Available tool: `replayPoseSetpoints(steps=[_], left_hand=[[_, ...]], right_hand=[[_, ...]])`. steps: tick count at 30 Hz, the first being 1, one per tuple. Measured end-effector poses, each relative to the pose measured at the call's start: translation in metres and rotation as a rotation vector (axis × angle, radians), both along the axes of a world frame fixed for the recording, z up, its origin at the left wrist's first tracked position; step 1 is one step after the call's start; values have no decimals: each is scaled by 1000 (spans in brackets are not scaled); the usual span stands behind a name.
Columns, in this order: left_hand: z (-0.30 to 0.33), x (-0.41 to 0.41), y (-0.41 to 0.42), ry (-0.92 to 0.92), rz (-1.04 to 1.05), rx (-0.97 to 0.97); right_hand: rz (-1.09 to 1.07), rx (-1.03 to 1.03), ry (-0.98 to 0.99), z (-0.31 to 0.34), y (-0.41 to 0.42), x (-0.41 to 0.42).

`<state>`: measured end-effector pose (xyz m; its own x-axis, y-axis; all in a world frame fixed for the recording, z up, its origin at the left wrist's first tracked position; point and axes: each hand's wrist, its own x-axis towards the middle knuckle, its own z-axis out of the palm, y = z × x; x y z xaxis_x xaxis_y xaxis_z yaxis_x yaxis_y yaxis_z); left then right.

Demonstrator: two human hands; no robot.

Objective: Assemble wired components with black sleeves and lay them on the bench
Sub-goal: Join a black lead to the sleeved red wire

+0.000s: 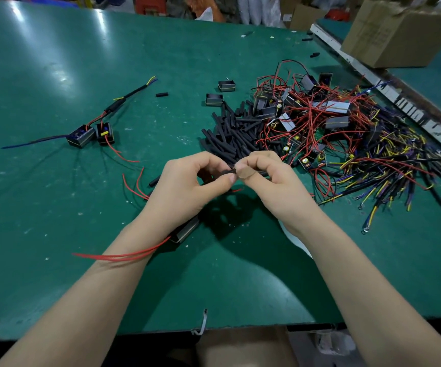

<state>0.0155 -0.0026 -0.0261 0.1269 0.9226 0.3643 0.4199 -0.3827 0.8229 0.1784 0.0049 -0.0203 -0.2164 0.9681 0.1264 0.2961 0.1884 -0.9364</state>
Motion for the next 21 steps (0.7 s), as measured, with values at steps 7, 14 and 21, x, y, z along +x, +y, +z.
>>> replayPoseSetpoints(steps=[7, 14, 21], left_hand=[[1, 1, -1, 89, 7, 39], [1, 0, 1, 162, 11, 50], [2, -2, 3, 180, -4, 184]], right_hand=[[-27, -29, 20, -3, 3, -3], [-17, -121, 46, -2, 3, -3], [0, -141, -19, 1, 4, -2]])
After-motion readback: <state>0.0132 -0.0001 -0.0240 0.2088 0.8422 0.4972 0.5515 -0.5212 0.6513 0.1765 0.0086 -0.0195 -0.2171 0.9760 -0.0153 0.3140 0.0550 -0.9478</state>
